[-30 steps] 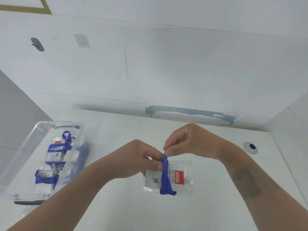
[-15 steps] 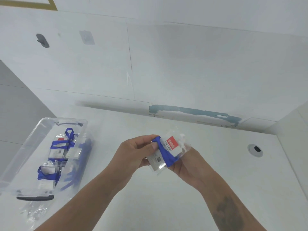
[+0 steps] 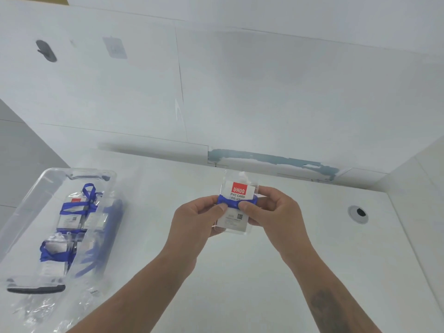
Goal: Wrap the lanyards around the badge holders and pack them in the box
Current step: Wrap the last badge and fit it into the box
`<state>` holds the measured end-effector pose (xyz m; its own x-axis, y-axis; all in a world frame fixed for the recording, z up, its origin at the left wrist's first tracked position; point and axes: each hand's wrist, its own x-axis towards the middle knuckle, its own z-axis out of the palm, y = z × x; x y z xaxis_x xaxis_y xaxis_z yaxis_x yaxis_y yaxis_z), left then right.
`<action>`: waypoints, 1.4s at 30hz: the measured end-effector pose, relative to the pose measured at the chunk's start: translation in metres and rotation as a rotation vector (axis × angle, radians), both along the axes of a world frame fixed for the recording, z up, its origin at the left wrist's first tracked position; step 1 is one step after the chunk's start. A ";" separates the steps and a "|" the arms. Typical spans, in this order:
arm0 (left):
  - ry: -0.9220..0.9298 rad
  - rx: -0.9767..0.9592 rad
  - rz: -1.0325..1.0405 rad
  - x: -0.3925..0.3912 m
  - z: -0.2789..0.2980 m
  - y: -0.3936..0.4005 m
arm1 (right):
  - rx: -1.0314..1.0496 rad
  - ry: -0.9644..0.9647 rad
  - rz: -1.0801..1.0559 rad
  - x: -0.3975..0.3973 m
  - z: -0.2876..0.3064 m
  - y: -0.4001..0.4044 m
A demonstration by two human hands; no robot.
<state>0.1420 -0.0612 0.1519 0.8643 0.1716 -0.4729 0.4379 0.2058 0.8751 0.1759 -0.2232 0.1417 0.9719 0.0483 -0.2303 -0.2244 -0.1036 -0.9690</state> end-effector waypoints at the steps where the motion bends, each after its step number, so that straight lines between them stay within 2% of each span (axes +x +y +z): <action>1: 0.004 -0.001 -0.047 0.001 0.000 0.002 | -0.024 -0.013 -0.009 0.000 0.000 -0.001; 4: 0.001 0.005 -0.139 0.004 0.003 0.011 | -0.064 -0.020 0.016 0.000 -0.001 -0.004; 8: -0.014 0.069 -0.132 0.010 0.001 0.017 | 0.021 0.056 0.073 -0.001 -0.002 -0.006; 17: 0.002 0.061 -0.120 0.011 -0.004 0.019 | 0.030 0.105 0.002 -0.001 -0.003 -0.009; 27: 0.022 0.124 -0.266 0.013 -0.009 0.048 | 0.030 0.107 -0.012 -0.013 -0.003 0.006; 34: 0.036 0.132 -0.315 0.010 -0.018 0.100 | 0.021 0.091 -0.034 -0.022 -0.011 0.055; 42: 0.067 0.189 -0.390 -0.003 -0.024 0.229 | 0.011 0.122 -0.075 -0.050 -0.020 0.182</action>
